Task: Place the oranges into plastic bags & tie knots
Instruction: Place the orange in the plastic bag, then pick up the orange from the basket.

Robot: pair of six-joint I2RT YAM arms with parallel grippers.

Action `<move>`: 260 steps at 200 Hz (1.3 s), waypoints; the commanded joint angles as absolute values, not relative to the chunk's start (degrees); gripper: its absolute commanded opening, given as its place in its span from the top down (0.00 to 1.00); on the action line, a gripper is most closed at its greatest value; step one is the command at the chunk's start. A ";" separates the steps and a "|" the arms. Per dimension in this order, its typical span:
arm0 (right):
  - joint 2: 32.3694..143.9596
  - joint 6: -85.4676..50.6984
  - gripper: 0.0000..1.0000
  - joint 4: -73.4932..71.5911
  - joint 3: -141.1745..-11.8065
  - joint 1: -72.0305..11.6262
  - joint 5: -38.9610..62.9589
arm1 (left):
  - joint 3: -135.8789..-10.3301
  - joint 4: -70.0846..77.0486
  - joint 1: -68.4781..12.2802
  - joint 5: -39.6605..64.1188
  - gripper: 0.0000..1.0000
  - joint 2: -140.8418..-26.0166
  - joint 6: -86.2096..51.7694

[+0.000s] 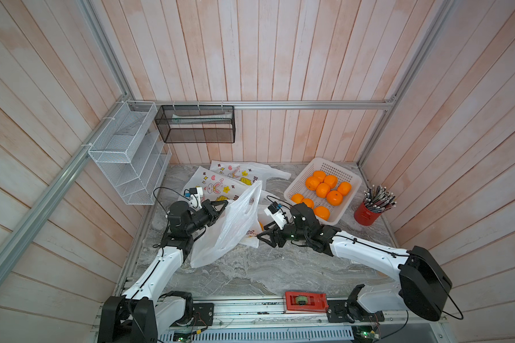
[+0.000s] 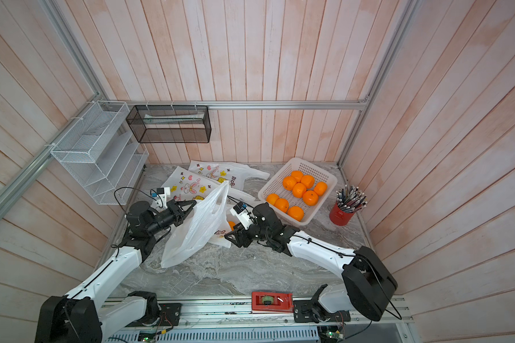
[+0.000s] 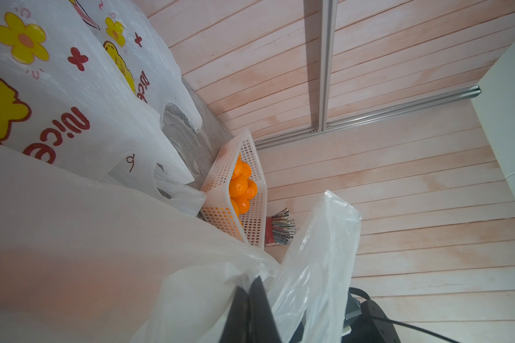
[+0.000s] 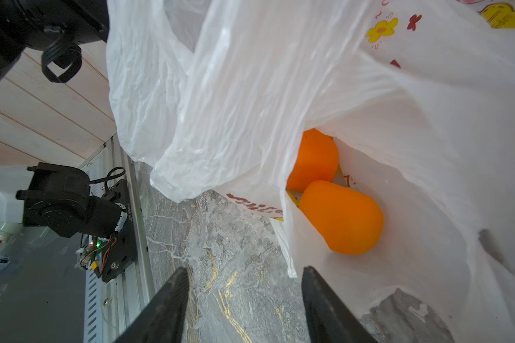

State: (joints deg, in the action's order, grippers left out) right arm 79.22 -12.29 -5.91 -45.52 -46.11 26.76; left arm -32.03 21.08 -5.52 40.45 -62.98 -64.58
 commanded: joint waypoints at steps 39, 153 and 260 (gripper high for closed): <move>70.66 -12.03 0.31 -2.69 -45.70 -45.13 28.41 | -32.73 23.51 -5.25 39.20 1.00 -63.19 -64.06; 68.80 -19.50 0.21 13.12 -51.11 -10.02 17.30 | -34.62 24.17 -5.91 41.04 1.00 -64.08 -62.99; 100.90 -2.31 0.11 25.52 -72.24 -8.25 14.58 | -34.24 22.46 -5.94 41.09 1.00 -63.92 -62.10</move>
